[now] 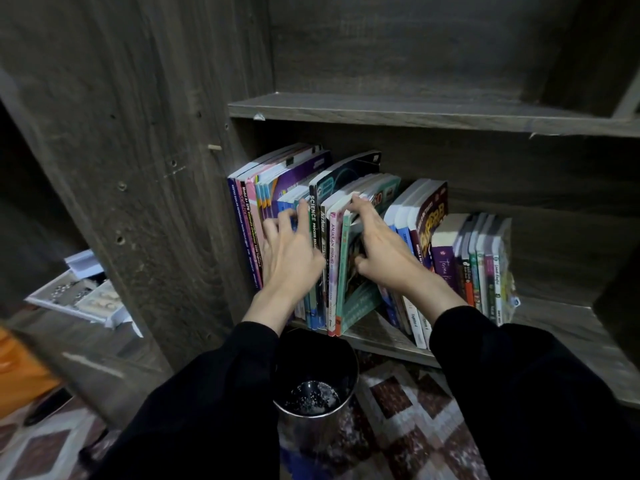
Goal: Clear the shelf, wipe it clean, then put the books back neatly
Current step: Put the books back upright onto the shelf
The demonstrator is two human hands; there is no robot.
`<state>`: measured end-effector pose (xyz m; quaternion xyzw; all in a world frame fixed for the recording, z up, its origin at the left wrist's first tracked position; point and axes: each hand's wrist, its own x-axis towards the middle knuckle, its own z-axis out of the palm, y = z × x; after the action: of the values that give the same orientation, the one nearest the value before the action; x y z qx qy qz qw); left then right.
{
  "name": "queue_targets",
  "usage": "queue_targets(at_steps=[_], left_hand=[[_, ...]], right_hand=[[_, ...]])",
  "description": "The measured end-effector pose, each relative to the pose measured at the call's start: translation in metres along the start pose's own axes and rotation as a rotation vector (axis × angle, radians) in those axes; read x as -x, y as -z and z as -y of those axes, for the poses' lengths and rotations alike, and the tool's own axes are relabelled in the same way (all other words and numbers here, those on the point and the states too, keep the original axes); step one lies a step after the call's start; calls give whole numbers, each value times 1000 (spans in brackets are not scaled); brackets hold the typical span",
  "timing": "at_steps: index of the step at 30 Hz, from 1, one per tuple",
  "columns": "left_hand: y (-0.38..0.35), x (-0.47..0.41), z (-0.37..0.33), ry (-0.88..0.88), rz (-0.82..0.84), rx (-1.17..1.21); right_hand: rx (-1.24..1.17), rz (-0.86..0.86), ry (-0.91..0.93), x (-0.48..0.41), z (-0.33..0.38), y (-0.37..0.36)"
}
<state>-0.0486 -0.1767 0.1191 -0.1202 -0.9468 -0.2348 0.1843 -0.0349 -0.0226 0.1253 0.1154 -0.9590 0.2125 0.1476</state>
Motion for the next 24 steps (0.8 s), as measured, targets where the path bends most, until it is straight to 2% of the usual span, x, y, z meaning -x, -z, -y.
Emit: queue_targets(at_steps=[3, 6, 8, 11, 13, 14, 16, 18, 24], left_hand=[[-13, 18, -4, 48, 26, 169], [-25, 35, -3, 49, -62, 242], [-29, 39, -1, 38, -115, 262], [-27, 36, -1, -36, -180, 252], [-26, 31, -3, -102, -188, 218], [-25, 28, -4, -134, -181, 197], [-26, 23, -7, -203, -187, 144], [-28, 22, -13, -250, -199, 123], [-44, 25, -40, -330, -108, 172]], right_hand=[[-4, 17, 13, -4, 3, 4], [-11, 76, 9, -8, 9, 13], [75, 100, 31, -7, 10, 20], [357, -47, 123, -3, 0, 26], [427, -183, 72, 1, -14, 28], [364, -245, 18, 3, -24, 29], [78, -309, -94, 7, -40, 32], [-159, -271, -156, 14, -54, 37], [-61, -56, -63, 29, -71, 44]])
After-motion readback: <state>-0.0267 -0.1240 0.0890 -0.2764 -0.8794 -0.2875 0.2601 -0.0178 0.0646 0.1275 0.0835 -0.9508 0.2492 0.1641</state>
